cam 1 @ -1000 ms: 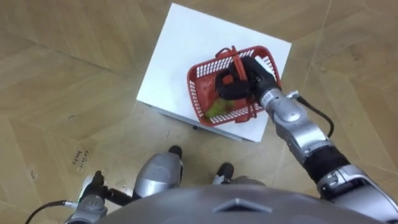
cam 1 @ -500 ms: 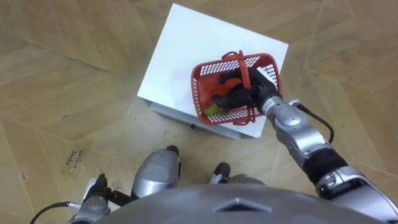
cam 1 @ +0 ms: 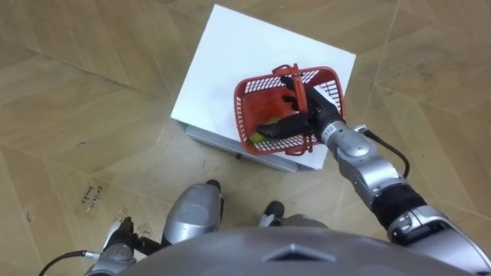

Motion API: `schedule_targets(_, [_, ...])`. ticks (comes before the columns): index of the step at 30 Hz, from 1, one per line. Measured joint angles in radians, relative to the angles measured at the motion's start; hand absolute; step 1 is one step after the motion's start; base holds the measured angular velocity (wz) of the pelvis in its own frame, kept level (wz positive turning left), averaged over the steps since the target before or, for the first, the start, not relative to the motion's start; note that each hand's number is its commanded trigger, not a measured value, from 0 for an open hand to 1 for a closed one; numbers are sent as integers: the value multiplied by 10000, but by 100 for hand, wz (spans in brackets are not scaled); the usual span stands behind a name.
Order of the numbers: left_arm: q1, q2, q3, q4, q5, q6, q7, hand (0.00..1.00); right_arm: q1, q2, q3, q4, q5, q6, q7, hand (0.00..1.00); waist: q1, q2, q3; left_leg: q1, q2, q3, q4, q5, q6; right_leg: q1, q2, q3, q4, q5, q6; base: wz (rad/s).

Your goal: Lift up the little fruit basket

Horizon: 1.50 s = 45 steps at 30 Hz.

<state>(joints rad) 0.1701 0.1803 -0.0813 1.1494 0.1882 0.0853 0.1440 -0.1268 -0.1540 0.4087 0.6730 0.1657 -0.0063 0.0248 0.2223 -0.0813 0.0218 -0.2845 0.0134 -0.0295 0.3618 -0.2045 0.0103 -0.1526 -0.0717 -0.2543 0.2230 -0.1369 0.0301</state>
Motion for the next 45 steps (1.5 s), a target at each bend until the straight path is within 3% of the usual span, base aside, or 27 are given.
schedule_targets(13, [-1,0,5,-53,27,-31,53,0,360,-1,-1,-230,-239,-4,-5,0,-59,-37,-44,293,7,67,-97,3,-3,177,-3,55,5,-1,1,-1])
schedule_targets(15, [108,-3,39,-120,59,-34,46,0,579,-26,-35,-882,-523,-3,7,0,-81,-95,-79,423,50,236,-193,8,-7,206,-4,110,2,-1,1,-18])
schedule_targets(20, [166,0,279,-207,117,-37,-31,0,792,-87,-350,-2499,-610,-2,67,0,-498,-91,-80,702,67,320,-315,8,-14,410,-1,95,-31,-1,1,-5])
schedule_targets(23, [186,22,373,-203,112,-31,21,0,946,-108,-410,-2993,-612,-14,16,0,-556,-97,-96,1063,93,527,-514,10,-14,601,-5,114,-42,-1,1,-16])
schedule_targets(29, [182,17,378,-302,97,-6,36,0,1680,-324,-411,-3793,-1166,-12,33,0,-830,1,-84,1336,119,705,-658,-5,-24,726,4,216,-63,0,0,-11])
schedule_targets(33, [166,22,382,-300,94,-24,31,0,1877,-486,-648,-3959,-1365,-12,72,0,-1046,84,-120,1509,125,878,-771,-1,-22,761,7,376,-47,0,0,-13])
schedule_targets(36, [212,10,384,-292,99,-20,20,0,1917,-498,-854,-3992,-1384,-12,36,0,-1059,172,-176,1752,144,1069,-937,2,-25,852,24,555,-46,-1,1,-17])
schedule_targets(45, [228,-3,416,-267,27,-29,31,0,2460,-493,-1359,-5129,-1583,-55,-281,0,-1168,209,-169,2211,147,1241,-1196,4,-25,1096,33,621,-86,-1,1,-7])
